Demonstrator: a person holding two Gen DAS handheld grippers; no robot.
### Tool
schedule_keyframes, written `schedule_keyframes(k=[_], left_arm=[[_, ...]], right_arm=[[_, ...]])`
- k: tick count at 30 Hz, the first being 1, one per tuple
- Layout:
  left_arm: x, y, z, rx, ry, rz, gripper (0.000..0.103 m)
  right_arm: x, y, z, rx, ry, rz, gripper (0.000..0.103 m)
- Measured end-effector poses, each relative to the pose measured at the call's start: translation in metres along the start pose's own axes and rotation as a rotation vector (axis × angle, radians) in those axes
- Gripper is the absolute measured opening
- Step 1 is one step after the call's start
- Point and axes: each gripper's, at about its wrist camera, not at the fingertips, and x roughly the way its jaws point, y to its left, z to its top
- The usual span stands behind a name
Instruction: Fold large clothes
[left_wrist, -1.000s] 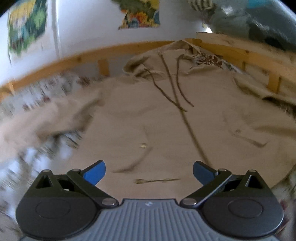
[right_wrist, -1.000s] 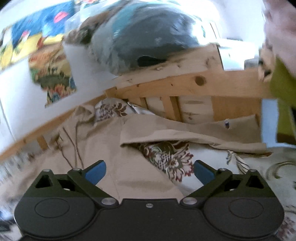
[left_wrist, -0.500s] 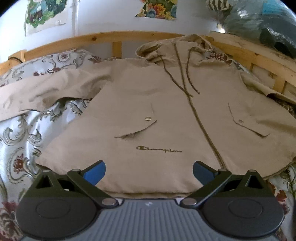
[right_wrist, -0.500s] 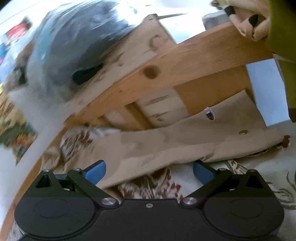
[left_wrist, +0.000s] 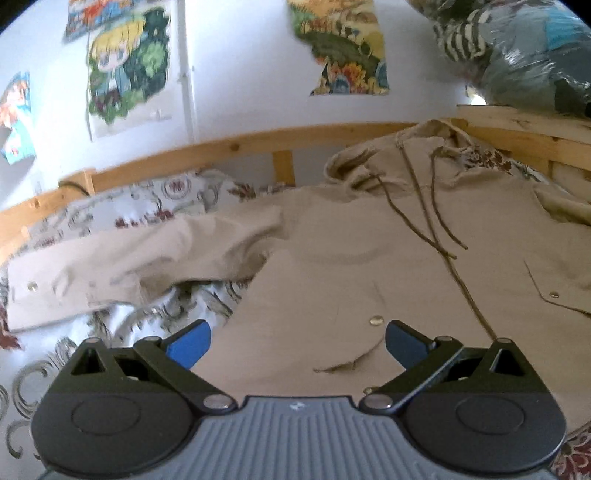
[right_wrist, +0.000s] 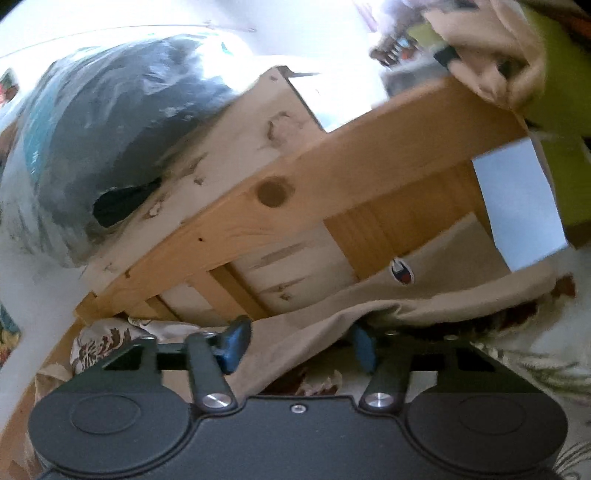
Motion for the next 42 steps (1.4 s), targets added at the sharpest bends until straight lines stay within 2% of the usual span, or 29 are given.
schedule_keyframes(k=[2,5,7,10,13,16,19,22,24,26,27,28,29,31,34,35,38,39,42], left_arm=[[0.001,0.003,-0.003,-0.016,0.009,-0.022,0.103],[0.000,0.004,-0.006,-0.011,0.005,-0.037,0.103],[-0.001,0.006,-0.005,-0.017,-0.002,-0.055,0.103],[-0.001,0.014,-0.005,-0.078,0.007,-0.086,0.103],[0.000,0.021,-0.005,-0.128,0.029,-0.111,0.102],[0.001,0.026,-0.005,-0.144,0.010,-0.100,0.102],[0.003,0.033,-0.004,-0.178,-0.029,-0.076,0.102],[0.009,0.044,-0.002,-0.241,-0.027,-0.056,0.102],[0.012,0.053,-0.001,-0.285,-0.019,-0.048,0.102],[0.014,0.059,-0.001,-0.311,-0.011,-0.044,0.102],[0.016,0.061,-0.001,-0.320,-0.008,-0.043,0.102],[0.017,0.063,-0.002,-0.326,-0.006,-0.043,0.102],[0.017,0.065,-0.002,-0.332,-0.005,-0.044,0.102],[0.019,0.065,-0.002,-0.331,-0.006,-0.050,0.102],[0.019,0.061,-0.003,-0.318,-0.014,-0.077,0.102],[0.019,0.060,-0.004,-0.311,-0.019,-0.106,0.102],[0.019,0.051,-0.005,-0.275,-0.045,-0.233,0.102],[0.023,0.044,-0.003,-0.263,-0.052,-0.266,0.102],[0.050,0.022,0.019,-0.260,-0.006,-0.387,0.102]], right_arm=[[-0.002,-0.003,0.001,0.031,-0.008,-0.016,0.036],[-0.004,-0.001,-0.001,0.004,-0.036,-0.027,0.021],[-0.009,0.005,-0.003,-0.025,-0.072,-0.030,0.016],[-0.030,0.034,-0.010,-0.170,-0.211,0.020,0.012],[-0.053,0.080,-0.026,-0.403,-0.378,0.151,0.011],[-0.067,0.134,-0.051,-0.662,-0.477,0.322,0.008],[-0.091,0.182,-0.100,-0.973,-0.544,0.566,0.007],[-0.115,0.201,-0.173,-1.389,-0.486,0.833,0.007],[-0.123,0.194,-0.220,-1.648,-0.406,0.923,0.009],[-0.123,0.181,-0.252,-1.800,-0.282,0.949,0.020],[-0.124,0.173,-0.261,-1.818,-0.248,0.946,0.026],[-0.124,0.165,-0.266,-1.820,-0.213,0.938,0.040],[-0.125,0.157,-0.268,-1.807,-0.180,0.928,0.059],[-0.127,0.147,-0.260,-1.763,-0.140,0.917,0.076],[-0.127,0.141,-0.240,-1.701,-0.060,0.907,0.081],[-0.126,0.138,-0.231,-1.666,-0.053,0.882,0.086],[-0.106,0.134,-0.206,-1.559,-0.054,0.804,0.098],[-0.099,0.131,-0.198,-1.525,-0.054,0.776,0.098],[-0.069,0.126,-0.167,-1.375,-0.018,0.646,0.098]])
